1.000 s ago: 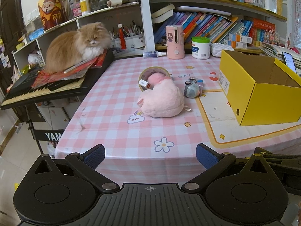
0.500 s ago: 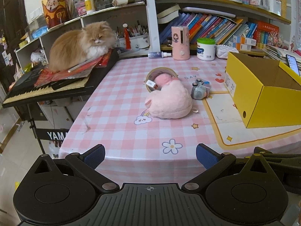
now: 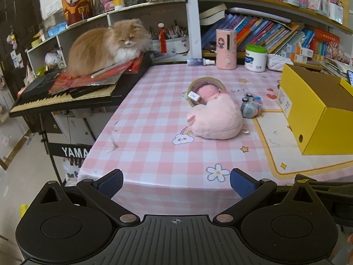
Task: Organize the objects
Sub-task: 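Move left gripper toward pink plush while right gripper approaches grey toy truck, then grasp the pink plush with left gripper while right gripper grasps the toy truck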
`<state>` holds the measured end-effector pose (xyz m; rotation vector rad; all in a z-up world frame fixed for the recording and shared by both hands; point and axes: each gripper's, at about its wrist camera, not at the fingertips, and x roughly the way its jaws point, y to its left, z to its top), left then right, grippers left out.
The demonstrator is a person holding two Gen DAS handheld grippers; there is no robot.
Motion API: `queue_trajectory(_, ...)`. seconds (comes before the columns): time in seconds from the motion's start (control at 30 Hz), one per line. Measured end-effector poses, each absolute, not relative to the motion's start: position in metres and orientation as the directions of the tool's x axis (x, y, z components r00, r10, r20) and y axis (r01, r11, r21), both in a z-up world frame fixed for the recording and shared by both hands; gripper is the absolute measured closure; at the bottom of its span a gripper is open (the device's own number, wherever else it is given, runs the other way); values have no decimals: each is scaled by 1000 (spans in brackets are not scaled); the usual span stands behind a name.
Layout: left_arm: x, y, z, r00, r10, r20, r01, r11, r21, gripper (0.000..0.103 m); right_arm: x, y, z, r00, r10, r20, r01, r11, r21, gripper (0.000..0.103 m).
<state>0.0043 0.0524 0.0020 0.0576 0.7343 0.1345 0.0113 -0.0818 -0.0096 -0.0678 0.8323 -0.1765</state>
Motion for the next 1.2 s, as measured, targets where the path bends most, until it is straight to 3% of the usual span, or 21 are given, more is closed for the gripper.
queue_trajectory(0.5, 31, 87, 6, 765, 107, -635, -211, 973, -91, 0, 48, -87, 3, 740, 83, -667, -21, 995, 100, 4)
queue_trajectory(0.83, 62, 81, 2, 763, 115, -636, -234, 966, -107, 0, 83, -94, 17, 800, 189, -569, -109, 979, 172, 21)
queue_trajectory(1.2, 103, 51, -4, 748, 63, -661, -157, 984, -85, 0, 133, -106, 19, 797, 239, -555, -155, 968, 195, 22)
